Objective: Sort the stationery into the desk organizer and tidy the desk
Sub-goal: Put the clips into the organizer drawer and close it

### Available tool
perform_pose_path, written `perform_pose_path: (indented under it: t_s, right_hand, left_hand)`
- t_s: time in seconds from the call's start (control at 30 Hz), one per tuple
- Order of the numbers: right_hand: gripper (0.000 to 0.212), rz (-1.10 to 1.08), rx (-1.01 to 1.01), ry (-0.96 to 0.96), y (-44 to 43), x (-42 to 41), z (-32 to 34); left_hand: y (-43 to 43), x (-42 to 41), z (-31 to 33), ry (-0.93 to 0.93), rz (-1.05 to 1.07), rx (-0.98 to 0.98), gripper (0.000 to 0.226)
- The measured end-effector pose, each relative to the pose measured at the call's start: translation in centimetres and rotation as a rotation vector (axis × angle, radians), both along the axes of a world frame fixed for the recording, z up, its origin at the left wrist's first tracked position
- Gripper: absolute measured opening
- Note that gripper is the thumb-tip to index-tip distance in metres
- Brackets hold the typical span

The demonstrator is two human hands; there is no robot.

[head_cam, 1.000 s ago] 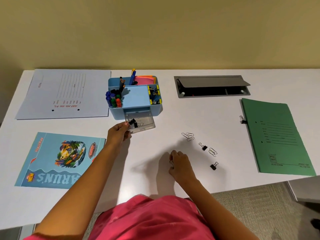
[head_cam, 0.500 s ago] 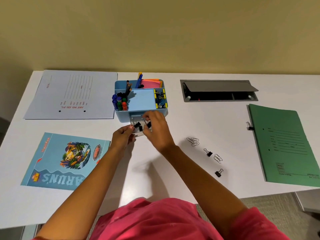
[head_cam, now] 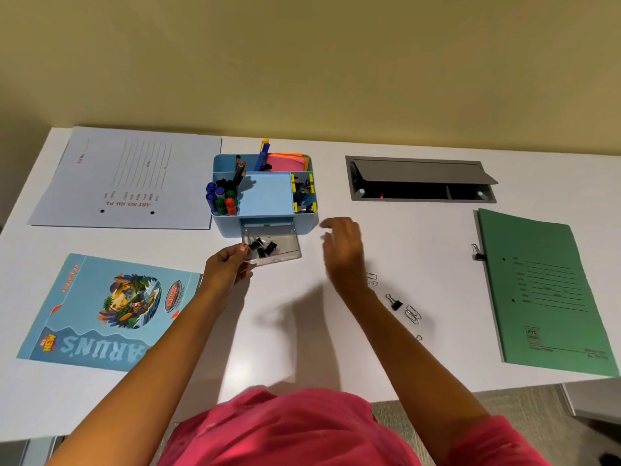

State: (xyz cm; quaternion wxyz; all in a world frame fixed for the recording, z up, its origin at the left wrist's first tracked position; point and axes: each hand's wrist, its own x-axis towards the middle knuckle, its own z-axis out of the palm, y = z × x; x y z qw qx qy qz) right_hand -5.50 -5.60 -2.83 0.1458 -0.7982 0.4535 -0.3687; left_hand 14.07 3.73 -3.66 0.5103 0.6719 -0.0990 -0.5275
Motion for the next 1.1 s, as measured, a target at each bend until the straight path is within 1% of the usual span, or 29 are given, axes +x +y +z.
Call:
perform_pose_path:
  t_s: [0.07,0.13,0.17,0.27,0.3,0.37,0.43,0.5,0.6,0.7,0.77,0.83,0.97,1.03,1.1]
  right_hand:
    - [0.032,-0.129,-0.010,0.077,-1.6,-3.7,-1.4]
    - [0.043,-0.282,0.093,0.163,-3.1,-7.5,-3.0]
    - [0.048,-0.373,0.172,0.258,-3.9,-9.4,-3.8]
    - [0.060,-0.641,0.388,0.633,-6.4,-14.8,-5.4]
    - [0.063,-0.701,0.443,0.677,-7.0,-16.1,-5.3]
    - [0.067,-0.786,0.548,0.649,-7.7,-18.0,-4.7]
    - [0.067,-0.804,0.647,0.571,-8.3,-19.5,-4.1]
    - [0.063,-0.806,0.692,0.516,-8.7,-20.6,-3.7]
    - [0.064,-0.799,0.727,0.483,-9.0,-21.9,-4.0]
    - [0.061,-0.778,0.665,0.479,-8.2,-22.6,-4.3]
    - [0.057,-0.765,0.595,0.520,-7.5,-22.8,-4.2]
    - [0.048,-0.751,0.529,0.528,-6.8,-22.6,-4.2]
    - [0.027,-0.716,0.408,0.466,-5.7,-22.0,-4.4]
    - [0.019,-0.713,0.395,0.449,-5.4,-21.6,-4.4]
    - [0.016,-0.723,0.401,0.432,-5.0,-21.1,-4.3]
  left_hand:
    - [-0.1,-0.2,0.1,-0.013,0.007,0.004,0.026]
    - [-0.2,-0.4,0.1,-0.030,0.011,0.007,0.024]
    - [-0.3,-0.5,0.1,-0.042,0.014,0.010,0.024]
    - [-0.5,-0.6,0.1,-0.081,0.020,0.020,0.025]
    - [-0.5,-0.6,0.1,-0.091,0.022,0.021,0.026]
    - [-0.5,-0.8,0.1,-0.105,0.026,0.024,0.026]
    - [-0.6,-0.9,0.1,-0.113,0.033,0.029,0.026]
    - [-0.7,-1.0,0.1,-0.112,0.047,0.036,0.022]
    - [-0.7,-1.1,0.1,-0.116,0.058,0.036,0.020]
    - [-0.7,-1.3,0.2,-0.121,0.066,0.035,0.019]
    - [-0.7,-1.3,0.1,-0.124,0.069,0.037,0.020]
    - [-0.7,-1.4,0.0,-0.133,0.075,0.037,0.021]
    - [-0.7,-1.4,-0.1,-0.153,0.076,0.038,0.029]
    - [-0.7,-1.5,-0.1,-0.159,0.073,0.038,0.030]
    - [-0.6,-1.5,-0.1,-0.163,0.071,0.037,0.030]
